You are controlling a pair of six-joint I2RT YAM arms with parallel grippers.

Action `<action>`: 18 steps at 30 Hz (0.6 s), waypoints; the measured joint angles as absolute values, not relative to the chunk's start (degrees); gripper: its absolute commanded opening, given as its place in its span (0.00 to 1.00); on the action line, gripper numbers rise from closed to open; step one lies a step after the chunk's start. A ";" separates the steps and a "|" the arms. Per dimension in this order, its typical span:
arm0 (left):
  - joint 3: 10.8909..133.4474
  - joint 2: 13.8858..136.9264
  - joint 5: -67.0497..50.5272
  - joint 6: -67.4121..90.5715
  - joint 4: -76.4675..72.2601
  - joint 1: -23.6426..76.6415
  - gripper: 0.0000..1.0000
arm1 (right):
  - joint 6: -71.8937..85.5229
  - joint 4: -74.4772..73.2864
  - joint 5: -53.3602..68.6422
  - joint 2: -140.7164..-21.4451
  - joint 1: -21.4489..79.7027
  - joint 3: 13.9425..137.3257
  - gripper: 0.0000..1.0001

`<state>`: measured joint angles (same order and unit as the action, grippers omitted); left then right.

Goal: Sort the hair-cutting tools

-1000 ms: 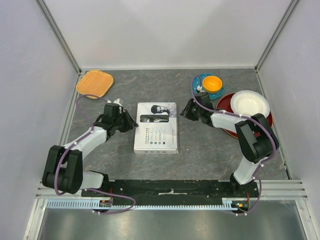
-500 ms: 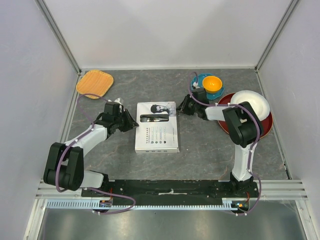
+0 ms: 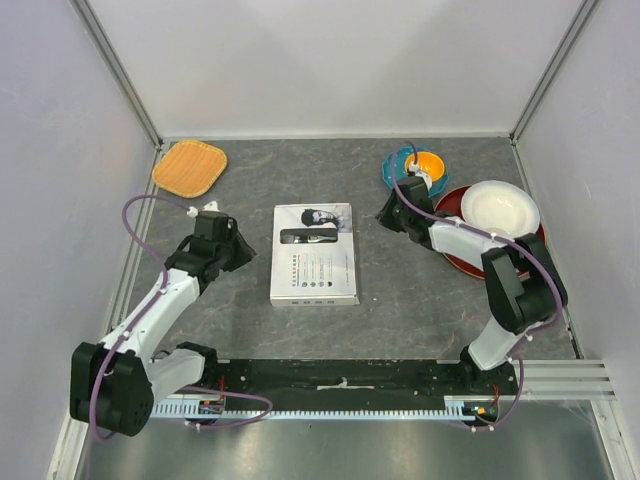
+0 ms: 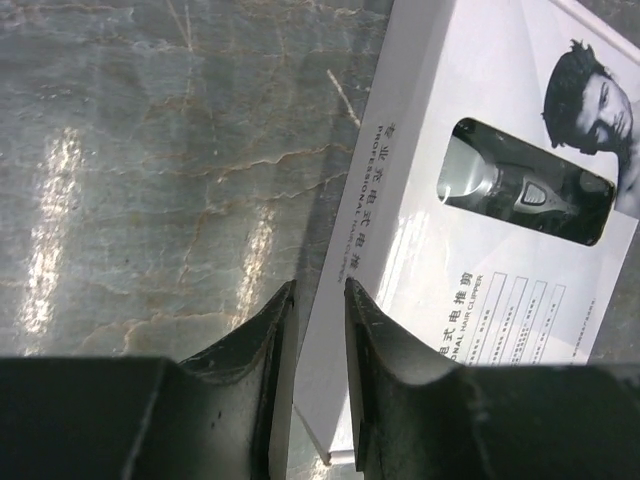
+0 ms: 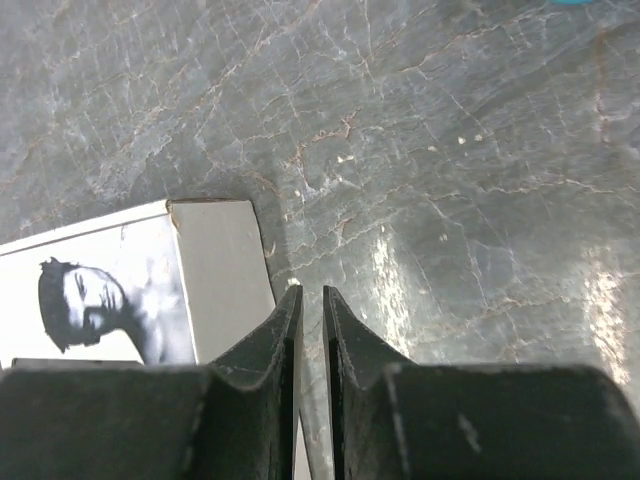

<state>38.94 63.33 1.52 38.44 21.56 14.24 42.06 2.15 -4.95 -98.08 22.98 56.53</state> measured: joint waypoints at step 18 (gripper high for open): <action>27.40 62.72 -11.38 39.16 21.23 14.28 0.25 | 41.04 -1.69 6.87 -75.57 34.50 29.58 0.21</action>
<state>27.40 62.72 -11.38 39.16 21.23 14.28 41.04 -1.69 6.87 -75.57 34.50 29.58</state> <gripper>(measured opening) 0.281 0.236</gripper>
